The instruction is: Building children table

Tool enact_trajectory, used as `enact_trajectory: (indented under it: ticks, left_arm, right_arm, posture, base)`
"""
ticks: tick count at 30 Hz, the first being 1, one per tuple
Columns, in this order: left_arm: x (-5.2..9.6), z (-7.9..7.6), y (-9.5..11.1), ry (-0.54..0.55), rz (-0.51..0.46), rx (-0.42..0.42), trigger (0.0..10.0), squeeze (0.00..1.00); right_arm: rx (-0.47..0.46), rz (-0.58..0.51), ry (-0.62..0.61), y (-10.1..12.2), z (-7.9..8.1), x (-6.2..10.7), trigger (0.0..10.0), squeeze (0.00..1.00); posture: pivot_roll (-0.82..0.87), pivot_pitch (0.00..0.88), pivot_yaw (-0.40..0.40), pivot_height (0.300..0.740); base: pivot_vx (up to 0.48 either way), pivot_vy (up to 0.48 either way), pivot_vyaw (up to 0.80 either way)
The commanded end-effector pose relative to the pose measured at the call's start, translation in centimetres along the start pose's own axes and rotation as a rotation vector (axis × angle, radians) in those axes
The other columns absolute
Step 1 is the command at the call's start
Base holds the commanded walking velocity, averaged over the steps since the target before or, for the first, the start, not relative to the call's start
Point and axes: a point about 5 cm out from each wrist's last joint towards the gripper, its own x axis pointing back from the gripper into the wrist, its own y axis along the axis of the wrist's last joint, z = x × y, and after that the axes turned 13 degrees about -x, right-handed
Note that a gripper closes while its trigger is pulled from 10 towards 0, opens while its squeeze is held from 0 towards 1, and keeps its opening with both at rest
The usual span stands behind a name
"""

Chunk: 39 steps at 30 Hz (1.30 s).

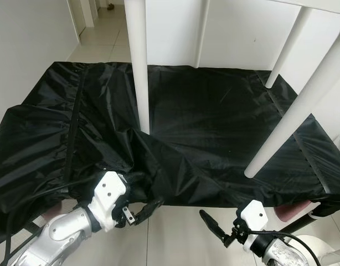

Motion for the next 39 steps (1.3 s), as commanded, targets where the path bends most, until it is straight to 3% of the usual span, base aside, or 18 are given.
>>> enact_trajectory:
  ticks: [1, 2, 4, 7, 14, 15, 16, 17, 18, 21, 24, 26, 31, 32, 33, 35, 38, 39]
  left_arm:
    - [0.3, -1.1, -0.5, -0.115, 0.005, -0.013, 10.0, 0.0]
    - [1.2, -1.8, -1.4, -0.167, 0.043, -0.034, 10.0, 0.0]
    - [1.2, -1.8, -1.4, -0.167, 0.043, -0.034, 10.0, 0.0]
    - [2.5, -3.1, -3.5, -0.239, 0.131, -0.062, 10.0, 0.0]
    - [3.6, -4.3, -5.8, -0.299, 0.212, -0.077, 10.0, 0.0]
    - [4.1, -5.0, -7.3, -0.325, 0.267, -0.07, 10.0, 0.0]
    - [4.1, -5.0, -7.3, -0.325, 0.267, -0.07, 10.0, 0.0]
    - [4.6, -5.6, -9.0, -0.342, 0.325, -0.045, 10.0, 0.0]
    - [4.6, -5.6, -9.0, -0.342, 0.325, -0.045, 10.0, 0.0]
    - [5.5, -7.1, -13.9, -0.3, 0.561, 0.02, 10.0, 0.0]
    - [5.5, -7.5, -15.1, -0.274, 0.636, 0.05, 10.0, 0.0]
    - [5.4, -8.1, -16.9, -0.226, 0.756, 0.074, 10.0, 0.0]
    - [5.3, -8.2, -17.8, -0.172, 0.818, 0.078, 10.0, 0.0]
    - [4.9, -7.7, -18.3, -0.053, 0.859, 0.174, 10.0, 0.0]
    - [4.9, -7.7, -18.3, -0.053, 0.859, 0.174, 10.0, 0.0]
    - [4.7, -7.3, -19.2, 0.106, 0.929, 0.311, 10.0, 0.0]
    - [4.6, -7.2, -19.5, 0.154, 0.957, 0.343, 10.0, 0.0]
    - [4.8, -7.4, -20.0, 0.242, 1.032, 0.394, 10.0, 0.0]
  right_arm:
    - [0.002, 0.043, 0.031, -0.8, 0.0, 0.4, 10.0, 0.0]
    - [0.017, 0.111, 0.092, -1.7, 0.0, 0.8, 10.0, 0.0]
    - [0.017, 0.111, 0.092, -1.7, 0.0, 0.8, 10.0, 0.0]
    - [0.007, 0.22, 0.159, -3.5, -0.2, 1.6, 10.0, 0.0]
    - [-0.006, 0.334, 0.162, -6.0, -0.4, 2.5, 10.0, 0.0]
    - [-0.043, 0.39, 0.126, -7.6, -0.7, 2.9, 10.0, 0.0]
    - [-0.043, 0.39, 0.126, -7.6, -0.7, 2.9, 10.0, 0.0]
    - [-0.092, 0.434, 0.071, -9.0, -1.0, 3.1, 10.0, 0.0]
    - [-0.092, 0.434, 0.071, -9.0, -1.0, 3.1, 10.0, 0.0]
    - [-0.32, 0.513, -0.176, -12.7, -1.7, 3.5, 10.0, 0.0]
    - [-0.4, 0.531, -0.265, -13.7, -1.7, 3.8, 10.0, 0.0]
    - [-0.513, 0.538, -0.449, -15.0, -1.7, 4.3, 10.0, 0.0]
    - [-0.573, 0.532, -0.548, -15.6, -1.7, 4.5, 10.0, 0.0]
    - [-0.601, 0.54, -0.626, -16.0, -1.6, 4.8, 10.0, 0.0]
    - [-0.601, 0.54, -0.626, -16.0, -1.6, 4.8, 10.0, 0.0]
    - [-0.644, 0.568, -0.756, -16.8, -1.3, 5.4, 10.0, 0.0]
    - [-0.665, 0.576, -0.795, -17.1, -1.1, 5.6, 10.0, 0.0]
    - [-0.668, 0.642, -0.862, -17.8, -0.4, 5.9, 10.0, 0.0]
  posture:
    - [0.08, 0.133, -0.029, 0.74]
    - [0.09, 0.133, -0.036, 0.74]
    - [0.09, 0.133, -0.036, 0.74]
    - [0.09, 0.13, -0.038, 0.74]
    - [0.09, 0.122, -0.041, 0.74]
    - [0.09, 0.116, -0.044, 0.74]
    - [0.09, 0.116, -0.044, 0.74]
    - [0.09, 0.114, -0.044, 0.74]
    - [0.09, 0.114, -0.044, 0.74]
    - [0.08, 0.103, -0.045, 0.74]
    - [0.08, 0.097, -0.045, 0.74]
    - [0.08, 0.087, -0.044, 0.74]
    - [0.08, 0.083, -0.042, 0.74]
    - [0.08, 0.076, -0.04, 0.74]
    - [0.08, 0.076, -0.04, 0.74]
    - [0.07, 0.07, -0.034, 0.74]
    - [0.07, 0.07, -0.034, 0.74]
    - [0.07, 0.054, -0.031, 0.74]
  base:
    - [0.0, 0.0, 0.0]
    - [0.0, 0.0, 0.0]
    - [0.0, 0.0, 0.0]
    - [0.0, 0.0, 0.0]
    - [0.0, 0.0, 0.0]
    - [0.0, 0.0, 0.0]
    - [0.0, 0.0, 0.0]
    - [0.0, 0.0, 0.0]
    - [0.0, 0.0, 0.0]
    - [0.0, 0.0, 0.0]
    - [0.0, 0.0, 0.0]
    - [0.0, 0.0, 0.0]
    - [0.0, 0.0, 0.0]
    - [0.0, 0.0, 0.0]
    - [0.0, 0.0, 0.0]
    - [0.0, 0.0, 0.0]
    - [0.0, 0.0, 0.0]
    - [0.0, 0.0, 0.0]
